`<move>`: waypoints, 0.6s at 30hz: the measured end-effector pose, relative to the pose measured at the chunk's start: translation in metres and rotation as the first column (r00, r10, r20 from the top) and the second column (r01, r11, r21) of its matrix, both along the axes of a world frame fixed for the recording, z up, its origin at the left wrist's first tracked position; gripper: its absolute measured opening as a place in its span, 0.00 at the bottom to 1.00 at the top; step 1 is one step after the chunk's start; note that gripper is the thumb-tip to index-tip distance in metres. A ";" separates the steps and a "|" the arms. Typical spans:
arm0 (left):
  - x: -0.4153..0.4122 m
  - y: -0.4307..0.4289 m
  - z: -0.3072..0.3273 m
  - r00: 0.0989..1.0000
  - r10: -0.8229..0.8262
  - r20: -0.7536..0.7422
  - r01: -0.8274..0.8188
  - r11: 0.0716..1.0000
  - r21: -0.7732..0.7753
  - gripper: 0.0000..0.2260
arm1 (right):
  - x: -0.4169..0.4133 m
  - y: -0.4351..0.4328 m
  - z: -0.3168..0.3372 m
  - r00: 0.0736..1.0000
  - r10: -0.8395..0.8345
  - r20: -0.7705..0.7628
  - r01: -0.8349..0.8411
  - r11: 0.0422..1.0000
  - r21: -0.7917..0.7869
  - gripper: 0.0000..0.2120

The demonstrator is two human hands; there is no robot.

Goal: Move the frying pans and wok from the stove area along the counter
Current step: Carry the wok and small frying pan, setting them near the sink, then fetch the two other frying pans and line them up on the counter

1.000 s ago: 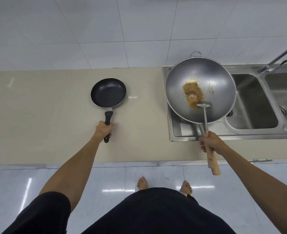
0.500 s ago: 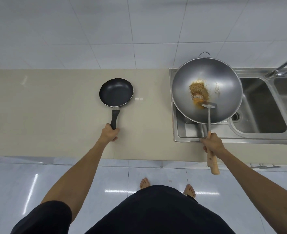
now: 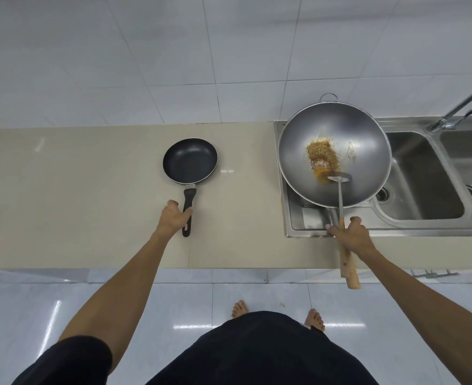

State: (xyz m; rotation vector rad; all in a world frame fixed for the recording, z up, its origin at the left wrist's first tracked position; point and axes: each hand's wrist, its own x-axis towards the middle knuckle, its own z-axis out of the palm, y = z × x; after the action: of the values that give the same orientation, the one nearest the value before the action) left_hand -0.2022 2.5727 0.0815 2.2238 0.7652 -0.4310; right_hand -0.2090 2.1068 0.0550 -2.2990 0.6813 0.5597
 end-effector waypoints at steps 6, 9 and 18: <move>0.022 -0.013 0.022 0.995 -0.034 0.094 0.021 0.991 0.135 0.35 | 0.021 -0.017 0.030 0.994 0.074 0.078 -0.064 0.990 -0.126 0.40; 0.024 -0.039 0.034 0.978 -0.130 0.166 0.083 0.961 0.263 0.35 | 0.026 -0.037 0.040 0.984 0.107 0.144 -0.081 0.981 -0.178 0.38; 0.039 -0.195 0.066 0.787 -0.562 0.253 0.469 0.812 0.346 0.28 | 0.009 -0.157 0.066 0.955 0.209 0.209 -0.143 0.946 -0.290 0.34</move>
State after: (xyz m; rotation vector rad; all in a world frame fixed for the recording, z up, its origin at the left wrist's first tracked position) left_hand -0.1636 2.3779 0.1475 2.6643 -0.0037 -0.1850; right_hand -0.2003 1.9499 0.1206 -2.6494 0.4597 0.2742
